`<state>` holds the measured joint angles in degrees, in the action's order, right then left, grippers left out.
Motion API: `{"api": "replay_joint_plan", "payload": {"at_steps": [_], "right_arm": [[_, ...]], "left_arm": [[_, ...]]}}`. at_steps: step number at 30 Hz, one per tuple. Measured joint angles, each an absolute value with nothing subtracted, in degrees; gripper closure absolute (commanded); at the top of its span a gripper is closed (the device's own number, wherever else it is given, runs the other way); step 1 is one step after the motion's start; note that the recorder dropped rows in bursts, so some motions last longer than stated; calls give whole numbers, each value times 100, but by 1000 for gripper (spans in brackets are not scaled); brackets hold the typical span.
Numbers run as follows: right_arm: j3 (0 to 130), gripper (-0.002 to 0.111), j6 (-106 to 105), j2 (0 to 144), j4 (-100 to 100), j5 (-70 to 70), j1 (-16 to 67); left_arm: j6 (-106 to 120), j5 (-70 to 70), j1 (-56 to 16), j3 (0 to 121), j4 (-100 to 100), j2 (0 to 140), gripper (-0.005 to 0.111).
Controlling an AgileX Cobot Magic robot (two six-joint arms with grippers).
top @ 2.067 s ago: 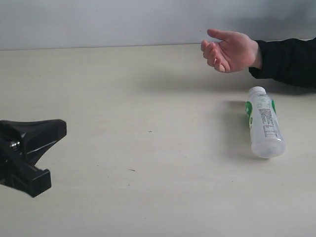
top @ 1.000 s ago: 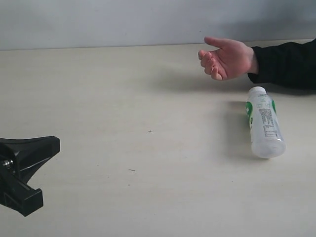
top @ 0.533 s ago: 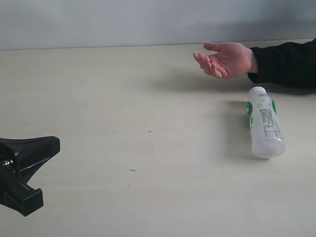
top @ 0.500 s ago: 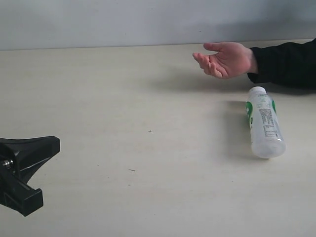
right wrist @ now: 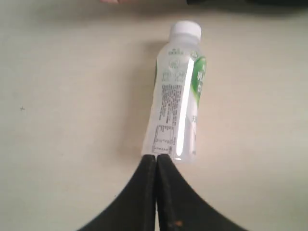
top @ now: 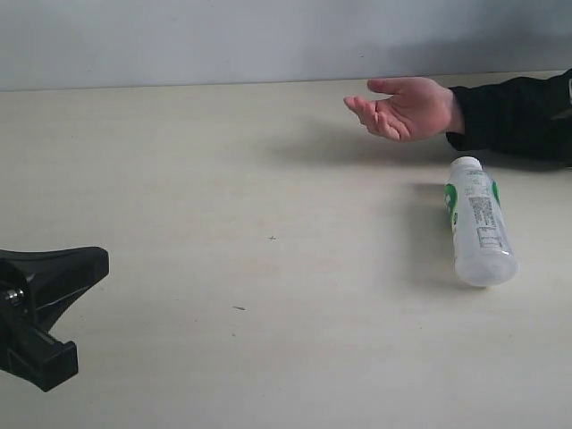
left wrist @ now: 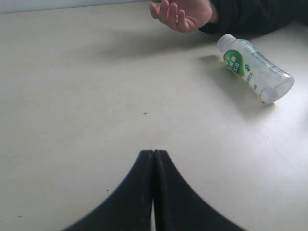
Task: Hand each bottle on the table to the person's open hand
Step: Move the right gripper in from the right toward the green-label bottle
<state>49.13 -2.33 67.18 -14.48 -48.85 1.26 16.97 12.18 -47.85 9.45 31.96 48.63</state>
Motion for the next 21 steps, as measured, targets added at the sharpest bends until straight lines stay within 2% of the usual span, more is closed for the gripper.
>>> {"api": "replay_joint_plan", "payload": {"at_steps": [9,12,16,21], "right_arm": [[4957,108,-275,7371,-1409,-4924,126],[4957,103,-298,7375,-1397,-4807,126],[4982,88,-354,7375,-1397,-4755,126],[4982,61,-433,7375,-1411,-4741,126]], "left_arm": [[1697,1218,-4785,945,3196,4863,107],[1697,1218,-4785,945,3196,4863,107],[1697,1218,-4785,945,3196,4863,107],[1697,1207,-4785,945,3196,4863,107]]}}
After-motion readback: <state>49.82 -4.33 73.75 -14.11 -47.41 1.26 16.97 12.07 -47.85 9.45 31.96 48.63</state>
